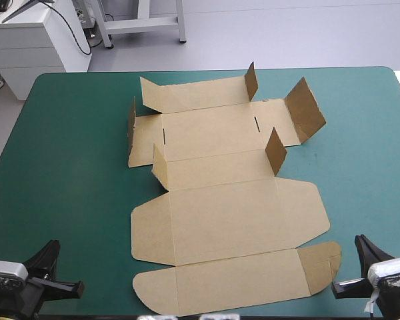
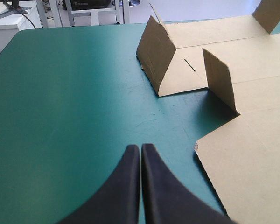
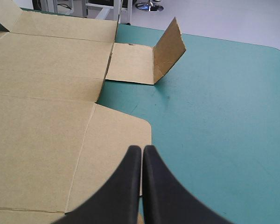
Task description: Fold the box
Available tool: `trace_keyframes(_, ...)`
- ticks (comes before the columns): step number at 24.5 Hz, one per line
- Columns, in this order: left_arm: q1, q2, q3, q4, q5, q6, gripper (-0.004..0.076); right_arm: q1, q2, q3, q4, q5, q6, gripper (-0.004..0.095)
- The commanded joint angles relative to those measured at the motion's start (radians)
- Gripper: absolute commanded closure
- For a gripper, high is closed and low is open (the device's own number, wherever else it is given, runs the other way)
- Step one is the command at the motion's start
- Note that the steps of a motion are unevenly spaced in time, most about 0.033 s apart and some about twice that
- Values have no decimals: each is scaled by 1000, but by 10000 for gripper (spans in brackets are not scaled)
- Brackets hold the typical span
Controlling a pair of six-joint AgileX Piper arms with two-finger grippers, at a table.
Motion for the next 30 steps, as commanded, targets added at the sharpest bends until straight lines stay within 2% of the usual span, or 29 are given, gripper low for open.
trace_keyframes(1, -2, -7, -22, -12, -75, 2, 731, -7, 40, -57, -7, -74, -11, 910)
trace_keyframes(5, -2, -7, -22, -12, -75, 2, 731, -7, 176, -147, 0, -76, -9, 910)
trace_keyframes(10, -2, -7, -22, -12, -75, 2, 731, -7, 510, -434, 27, -76, -57, 910)
trace_keyframes(15, -2, -7, -22, -12, -75, 2, 731, -7, 867, -710, 256, 107, -179, 910)
trace_keyframes(17, -2, -7, -22, -12, -75, 2, 731, -7, 1003, -809, 295, 188, -179, 910)
trace_keyframes(22, -2, -7, -22, -12, -75, 2, 731, -7, 1207, -954, 296, 304, -136, 910)
trace_keyframes(30, -2, -7, -22, -12, -75, 2, 731, -7, 1430, -1123, 290, 339, -132, 908)
